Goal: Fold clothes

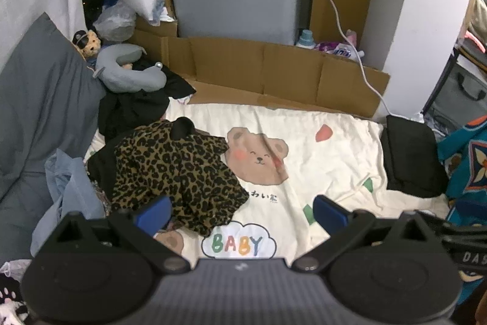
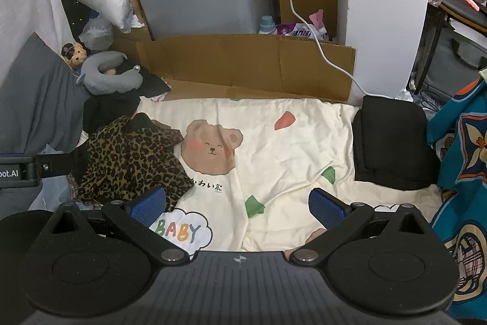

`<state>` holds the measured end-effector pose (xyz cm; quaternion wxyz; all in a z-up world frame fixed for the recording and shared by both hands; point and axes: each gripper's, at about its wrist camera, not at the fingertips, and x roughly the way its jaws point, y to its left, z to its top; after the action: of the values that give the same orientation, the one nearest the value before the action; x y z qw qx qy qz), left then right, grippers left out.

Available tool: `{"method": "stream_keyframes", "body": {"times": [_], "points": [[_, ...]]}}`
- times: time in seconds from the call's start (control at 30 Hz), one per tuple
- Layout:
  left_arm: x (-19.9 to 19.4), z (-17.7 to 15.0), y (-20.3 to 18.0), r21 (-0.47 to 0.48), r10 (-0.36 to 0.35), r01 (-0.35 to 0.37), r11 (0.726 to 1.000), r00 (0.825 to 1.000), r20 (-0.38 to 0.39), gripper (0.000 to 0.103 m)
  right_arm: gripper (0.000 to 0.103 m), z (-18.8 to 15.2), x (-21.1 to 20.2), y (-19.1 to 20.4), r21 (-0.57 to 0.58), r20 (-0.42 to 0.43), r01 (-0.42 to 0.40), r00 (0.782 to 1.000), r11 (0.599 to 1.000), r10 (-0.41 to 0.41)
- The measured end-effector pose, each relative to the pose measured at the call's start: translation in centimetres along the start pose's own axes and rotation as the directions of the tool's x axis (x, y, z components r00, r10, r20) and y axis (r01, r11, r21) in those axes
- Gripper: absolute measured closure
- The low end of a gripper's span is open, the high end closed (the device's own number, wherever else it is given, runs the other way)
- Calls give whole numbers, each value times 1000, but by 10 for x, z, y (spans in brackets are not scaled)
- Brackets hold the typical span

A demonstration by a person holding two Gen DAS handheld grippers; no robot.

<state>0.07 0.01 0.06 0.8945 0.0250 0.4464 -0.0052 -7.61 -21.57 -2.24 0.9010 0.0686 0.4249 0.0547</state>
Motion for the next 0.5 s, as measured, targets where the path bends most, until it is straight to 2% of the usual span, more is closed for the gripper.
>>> {"method": "stream_keyframes", "body": {"times": [0.5], "points": [[3, 4, 5, 18, 12, -11, 1000, 1000, -23, 2, 0, 0, -3, -1, 10, -4, -24, 1000, 1000, 24]]}}
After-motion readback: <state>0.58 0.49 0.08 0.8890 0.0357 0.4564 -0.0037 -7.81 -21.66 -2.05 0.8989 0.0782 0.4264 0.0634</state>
